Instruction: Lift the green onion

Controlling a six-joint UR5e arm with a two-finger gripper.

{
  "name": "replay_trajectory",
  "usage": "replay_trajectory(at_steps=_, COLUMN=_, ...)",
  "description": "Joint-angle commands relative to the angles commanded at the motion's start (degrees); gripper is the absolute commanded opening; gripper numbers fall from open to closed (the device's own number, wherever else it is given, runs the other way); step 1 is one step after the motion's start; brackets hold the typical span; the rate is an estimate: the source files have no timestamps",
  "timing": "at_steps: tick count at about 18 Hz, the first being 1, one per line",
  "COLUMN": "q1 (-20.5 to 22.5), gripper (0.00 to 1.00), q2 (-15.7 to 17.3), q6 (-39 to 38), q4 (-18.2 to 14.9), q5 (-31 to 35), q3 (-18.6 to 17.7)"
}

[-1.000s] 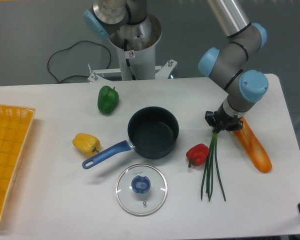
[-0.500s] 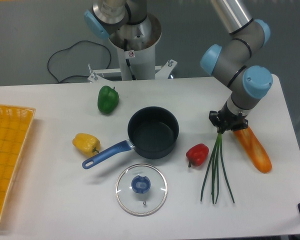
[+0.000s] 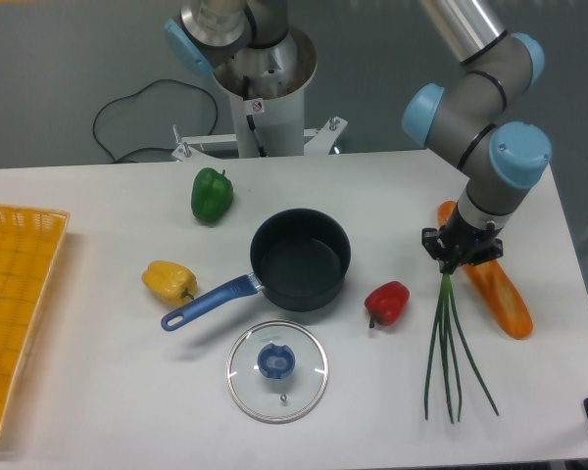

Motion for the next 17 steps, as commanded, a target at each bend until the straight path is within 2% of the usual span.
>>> replay_trajectory(at_steps=5, q1=0.00, gripper=0.18, q2=0.44, q6=-0.10, q4=0.09, q5=-1.85, q3=2.73)
replay_trajectory(at_steps=17, q1=-0.70, gripper=0.17, q2=1.85, q6=2.36, q4=0.26, q5=-0.79, q3=3.43)
